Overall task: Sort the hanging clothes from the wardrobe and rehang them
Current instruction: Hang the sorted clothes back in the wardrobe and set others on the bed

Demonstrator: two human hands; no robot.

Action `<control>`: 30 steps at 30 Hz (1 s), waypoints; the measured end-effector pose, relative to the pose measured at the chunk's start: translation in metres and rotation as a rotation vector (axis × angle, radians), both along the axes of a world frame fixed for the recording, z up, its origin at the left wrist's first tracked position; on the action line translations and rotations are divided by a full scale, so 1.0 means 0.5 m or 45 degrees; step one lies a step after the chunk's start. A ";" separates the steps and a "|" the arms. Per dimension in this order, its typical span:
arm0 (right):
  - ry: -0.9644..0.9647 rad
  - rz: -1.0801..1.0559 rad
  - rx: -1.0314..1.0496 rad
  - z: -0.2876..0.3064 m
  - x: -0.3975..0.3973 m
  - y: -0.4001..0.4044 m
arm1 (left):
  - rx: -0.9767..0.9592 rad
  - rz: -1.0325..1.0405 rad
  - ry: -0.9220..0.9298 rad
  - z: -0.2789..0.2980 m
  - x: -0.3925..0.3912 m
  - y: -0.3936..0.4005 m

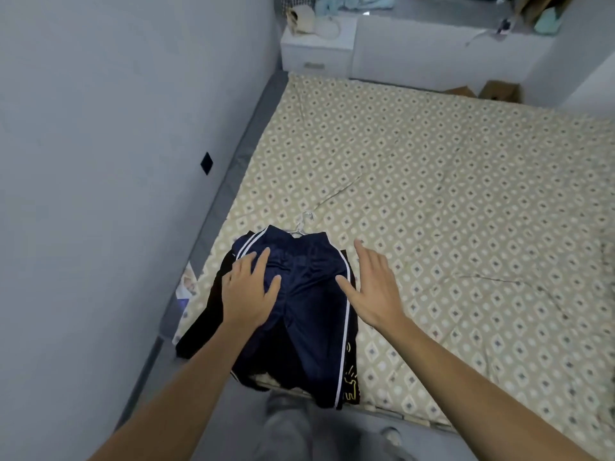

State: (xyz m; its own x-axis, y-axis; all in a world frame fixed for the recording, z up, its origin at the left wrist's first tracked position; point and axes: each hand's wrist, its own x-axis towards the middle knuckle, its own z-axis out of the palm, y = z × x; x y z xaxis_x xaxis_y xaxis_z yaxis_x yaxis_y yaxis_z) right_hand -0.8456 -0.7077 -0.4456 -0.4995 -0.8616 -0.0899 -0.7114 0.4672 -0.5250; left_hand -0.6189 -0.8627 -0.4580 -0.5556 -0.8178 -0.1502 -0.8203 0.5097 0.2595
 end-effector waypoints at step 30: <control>-0.044 -0.300 0.503 -0.685 -0.105 -0.420 | 0.310 -0.100 -0.423 -0.679 -0.150 -0.437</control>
